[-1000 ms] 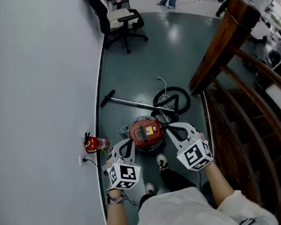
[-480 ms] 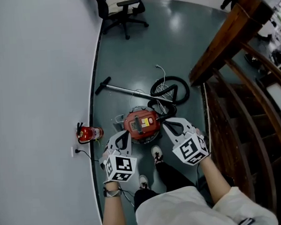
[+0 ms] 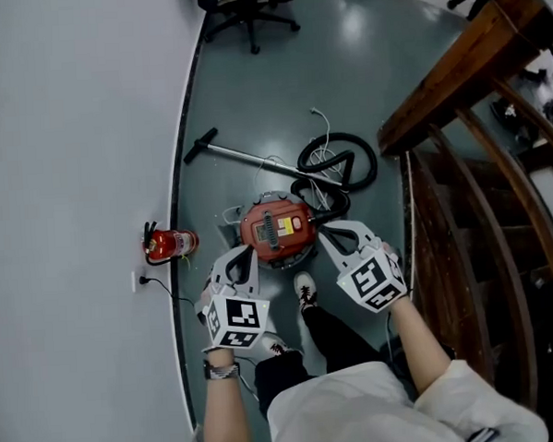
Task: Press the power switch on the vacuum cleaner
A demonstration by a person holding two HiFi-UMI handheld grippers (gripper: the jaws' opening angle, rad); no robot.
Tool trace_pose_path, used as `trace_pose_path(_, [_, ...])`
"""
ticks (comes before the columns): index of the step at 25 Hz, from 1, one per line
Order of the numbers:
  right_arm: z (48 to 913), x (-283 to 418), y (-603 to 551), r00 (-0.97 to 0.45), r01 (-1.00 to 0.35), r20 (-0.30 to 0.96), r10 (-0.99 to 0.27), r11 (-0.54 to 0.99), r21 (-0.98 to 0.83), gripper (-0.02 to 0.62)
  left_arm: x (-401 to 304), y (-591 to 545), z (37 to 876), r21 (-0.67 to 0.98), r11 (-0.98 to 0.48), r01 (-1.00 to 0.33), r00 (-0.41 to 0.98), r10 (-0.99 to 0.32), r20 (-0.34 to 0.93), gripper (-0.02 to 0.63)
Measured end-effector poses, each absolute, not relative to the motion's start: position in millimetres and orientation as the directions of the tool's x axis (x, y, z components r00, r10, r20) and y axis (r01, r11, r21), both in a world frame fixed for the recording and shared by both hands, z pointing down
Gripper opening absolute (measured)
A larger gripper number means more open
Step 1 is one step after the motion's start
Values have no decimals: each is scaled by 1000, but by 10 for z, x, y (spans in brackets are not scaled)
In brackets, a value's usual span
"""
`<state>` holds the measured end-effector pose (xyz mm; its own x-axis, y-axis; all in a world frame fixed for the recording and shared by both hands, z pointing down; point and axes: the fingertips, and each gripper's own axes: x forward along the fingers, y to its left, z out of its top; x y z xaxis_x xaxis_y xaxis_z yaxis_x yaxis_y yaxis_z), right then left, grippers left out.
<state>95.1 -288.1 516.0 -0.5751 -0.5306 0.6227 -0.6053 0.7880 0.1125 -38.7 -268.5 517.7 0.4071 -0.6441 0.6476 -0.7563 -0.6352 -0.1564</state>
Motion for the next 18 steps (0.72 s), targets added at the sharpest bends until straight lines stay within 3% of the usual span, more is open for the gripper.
trace_pose_path(18, [6002,911,-3080,-592,-610,673,-443,793,-14,31,-345,-2815,5792,-84,-595,-799,397,-628,670,-3])
